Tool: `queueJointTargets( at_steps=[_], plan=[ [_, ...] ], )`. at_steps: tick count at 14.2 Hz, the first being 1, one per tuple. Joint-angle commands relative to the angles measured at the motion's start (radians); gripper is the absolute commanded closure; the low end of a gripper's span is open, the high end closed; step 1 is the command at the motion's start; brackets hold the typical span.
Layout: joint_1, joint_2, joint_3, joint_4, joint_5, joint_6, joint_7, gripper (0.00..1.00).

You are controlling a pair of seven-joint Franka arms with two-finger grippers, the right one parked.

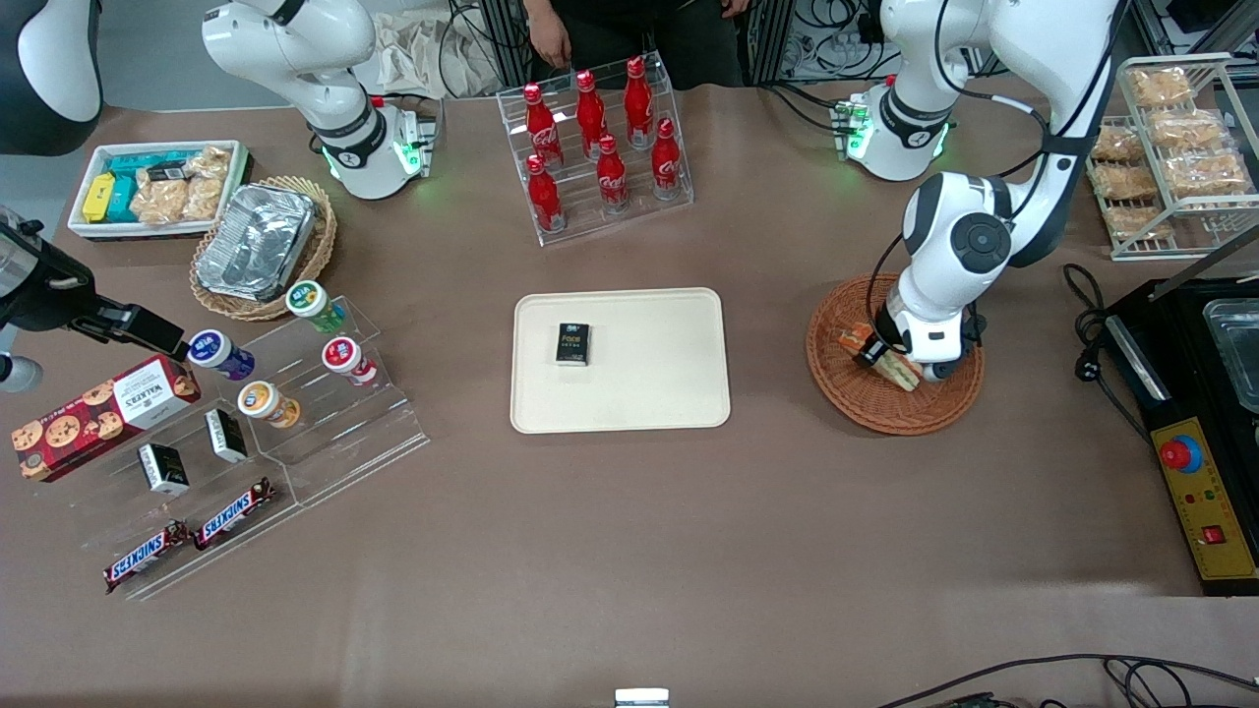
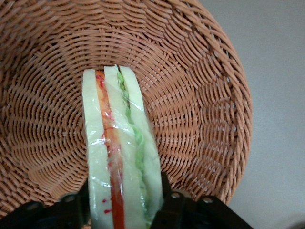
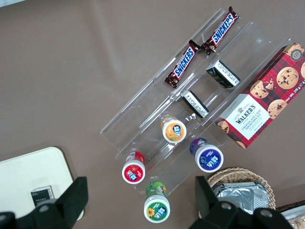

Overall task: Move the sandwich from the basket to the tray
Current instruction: 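Lift the sandwich out of the basket with the left gripper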

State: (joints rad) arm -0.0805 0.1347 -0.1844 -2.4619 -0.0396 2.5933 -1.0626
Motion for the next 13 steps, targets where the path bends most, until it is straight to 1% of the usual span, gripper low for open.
queueJointTargets(
  at_steps=[1,3,4,5,7,8,11,13],
  plan=[
    [0.001,-0.009,0.002,0.0,0.004,0.016,-0.01,1.0],
    [0.002,-0.053,0.002,0.0,0.006,0.008,-0.002,1.0],
    [0.002,-0.097,0.002,0.0,0.006,-0.007,0.004,1.0],
    [0.001,-0.14,0.002,0.012,0.007,-0.056,0.007,1.0],
    [0.002,-0.211,0.0,0.095,0.007,-0.235,0.053,1.0],
    [0.002,-0.239,0.002,0.16,0.003,-0.345,0.076,1.0],
    [0.004,-0.247,0.0,0.413,-0.011,-0.675,0.134,1.0],
    [0.002,-0.248,-0.003,0.509,-0.041,-0.79,0.189,1.0]
  ],
)
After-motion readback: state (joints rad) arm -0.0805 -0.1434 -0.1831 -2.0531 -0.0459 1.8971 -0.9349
